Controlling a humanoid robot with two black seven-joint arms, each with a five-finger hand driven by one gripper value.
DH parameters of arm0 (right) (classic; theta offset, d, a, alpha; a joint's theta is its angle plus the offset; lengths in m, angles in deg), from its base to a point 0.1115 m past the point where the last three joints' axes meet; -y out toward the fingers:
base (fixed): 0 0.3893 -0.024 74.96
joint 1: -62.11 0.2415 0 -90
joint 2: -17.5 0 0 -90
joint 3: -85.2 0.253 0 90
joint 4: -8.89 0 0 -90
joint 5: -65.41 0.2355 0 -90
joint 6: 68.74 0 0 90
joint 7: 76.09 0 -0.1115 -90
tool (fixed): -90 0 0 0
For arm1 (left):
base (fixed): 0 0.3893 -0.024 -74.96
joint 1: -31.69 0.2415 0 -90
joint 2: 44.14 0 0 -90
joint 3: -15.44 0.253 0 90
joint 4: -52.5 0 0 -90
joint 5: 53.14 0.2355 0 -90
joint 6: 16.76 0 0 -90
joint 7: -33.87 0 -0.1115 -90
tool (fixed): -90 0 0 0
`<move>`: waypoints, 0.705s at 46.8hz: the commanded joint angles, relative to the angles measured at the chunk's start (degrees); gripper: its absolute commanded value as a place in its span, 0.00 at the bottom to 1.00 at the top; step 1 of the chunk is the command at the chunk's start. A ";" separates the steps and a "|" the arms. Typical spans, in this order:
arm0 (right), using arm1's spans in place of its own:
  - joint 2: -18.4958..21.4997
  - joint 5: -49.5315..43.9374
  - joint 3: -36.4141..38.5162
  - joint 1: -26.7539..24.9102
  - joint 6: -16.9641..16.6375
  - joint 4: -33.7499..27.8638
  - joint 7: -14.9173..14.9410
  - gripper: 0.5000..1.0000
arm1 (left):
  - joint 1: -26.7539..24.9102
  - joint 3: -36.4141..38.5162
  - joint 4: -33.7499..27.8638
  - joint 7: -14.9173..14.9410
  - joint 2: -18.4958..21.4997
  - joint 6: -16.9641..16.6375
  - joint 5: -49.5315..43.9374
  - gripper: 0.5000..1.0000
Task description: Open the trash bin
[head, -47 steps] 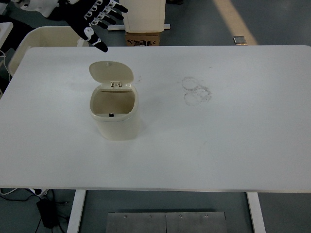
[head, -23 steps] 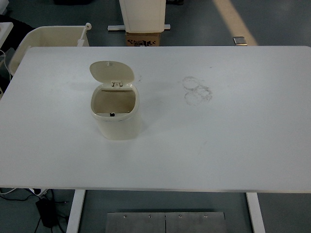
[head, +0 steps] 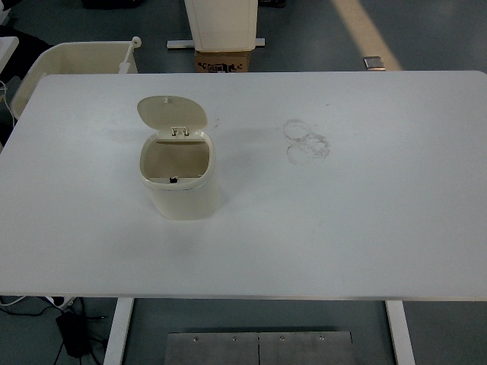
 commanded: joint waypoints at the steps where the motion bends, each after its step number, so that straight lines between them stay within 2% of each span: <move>1: 0.00 -0.01 0.00 -0.05 0.00 0.04 -0.01 0.98 | 2.79 -2.19 2.37 -2.36 0.01 -0.31 -1.24 1.00; 7: 0.00 -0.10 0.00 -0.05 0.00 0.04 -0.01 0.98 | 6.92 -4.40 3.44 -4.65 0.01 -0.40 -2.65 1.00; 19: 0.00 -0.09 0.00 -0.05 0.00 0.04 -0.01 0.98 | 13.87 -7.12 3.52 -6.76 0.01 -0.40 -4.49 1.00; 33: 0.00 -0.10 0.00 -0.05 0.00 0.04 -0.01 0.98 | 20.55 -11.07 3.70 -7.11 -2.09 -1.19 -7.04 1.00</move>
